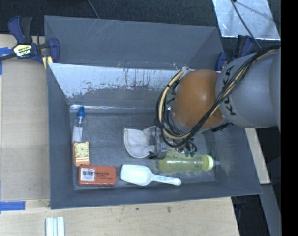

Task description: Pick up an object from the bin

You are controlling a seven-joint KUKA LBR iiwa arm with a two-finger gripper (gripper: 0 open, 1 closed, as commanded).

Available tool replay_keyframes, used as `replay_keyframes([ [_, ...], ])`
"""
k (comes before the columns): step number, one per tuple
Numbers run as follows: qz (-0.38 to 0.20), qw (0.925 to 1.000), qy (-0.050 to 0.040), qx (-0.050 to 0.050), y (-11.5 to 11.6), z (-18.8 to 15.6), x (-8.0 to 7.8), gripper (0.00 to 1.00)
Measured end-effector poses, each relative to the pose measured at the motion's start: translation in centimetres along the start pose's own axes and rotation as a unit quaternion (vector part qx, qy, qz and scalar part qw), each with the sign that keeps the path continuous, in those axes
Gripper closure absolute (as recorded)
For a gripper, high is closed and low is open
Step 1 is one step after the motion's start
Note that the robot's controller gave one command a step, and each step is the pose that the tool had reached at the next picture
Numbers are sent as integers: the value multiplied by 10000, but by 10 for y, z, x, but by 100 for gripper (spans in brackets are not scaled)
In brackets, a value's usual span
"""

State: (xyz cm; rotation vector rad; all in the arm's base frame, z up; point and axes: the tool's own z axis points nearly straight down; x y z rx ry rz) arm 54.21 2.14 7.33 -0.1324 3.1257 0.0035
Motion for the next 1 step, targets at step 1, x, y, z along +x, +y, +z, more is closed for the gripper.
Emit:
replay_keyframes([
  [1,-148,9999,53,8,-5,-126,3,100],
])
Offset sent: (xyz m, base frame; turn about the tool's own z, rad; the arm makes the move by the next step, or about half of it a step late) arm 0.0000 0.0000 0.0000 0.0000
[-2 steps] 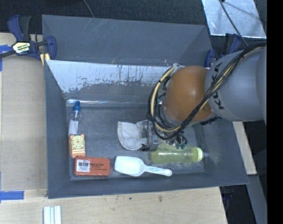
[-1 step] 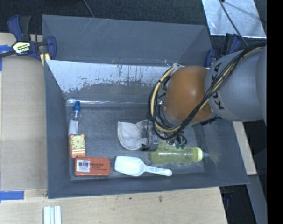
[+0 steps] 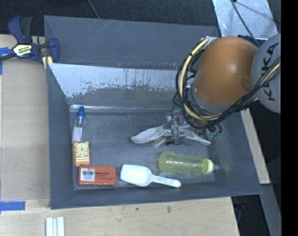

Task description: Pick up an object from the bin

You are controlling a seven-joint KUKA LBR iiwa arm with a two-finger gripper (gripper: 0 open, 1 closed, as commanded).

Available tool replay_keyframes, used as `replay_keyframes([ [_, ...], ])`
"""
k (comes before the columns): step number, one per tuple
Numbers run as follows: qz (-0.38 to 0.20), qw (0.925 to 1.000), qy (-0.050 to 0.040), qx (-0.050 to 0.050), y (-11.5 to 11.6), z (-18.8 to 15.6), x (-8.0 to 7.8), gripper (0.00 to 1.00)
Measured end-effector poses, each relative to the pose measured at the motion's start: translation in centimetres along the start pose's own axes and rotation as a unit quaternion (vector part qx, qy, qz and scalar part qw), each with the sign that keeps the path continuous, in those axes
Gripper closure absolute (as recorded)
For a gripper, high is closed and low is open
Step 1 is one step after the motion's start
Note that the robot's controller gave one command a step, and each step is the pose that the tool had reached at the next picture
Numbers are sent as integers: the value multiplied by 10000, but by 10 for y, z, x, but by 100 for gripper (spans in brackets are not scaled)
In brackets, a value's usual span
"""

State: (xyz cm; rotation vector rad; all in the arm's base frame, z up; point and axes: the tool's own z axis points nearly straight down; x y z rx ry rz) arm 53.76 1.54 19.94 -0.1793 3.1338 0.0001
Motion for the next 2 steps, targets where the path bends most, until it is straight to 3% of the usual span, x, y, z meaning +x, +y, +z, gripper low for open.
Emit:
replay_keyframes([
  [1,3,10000,2,0,0,0,0,100],
  [2,-15,10000,39,-3,3,-41,-4,100],
])
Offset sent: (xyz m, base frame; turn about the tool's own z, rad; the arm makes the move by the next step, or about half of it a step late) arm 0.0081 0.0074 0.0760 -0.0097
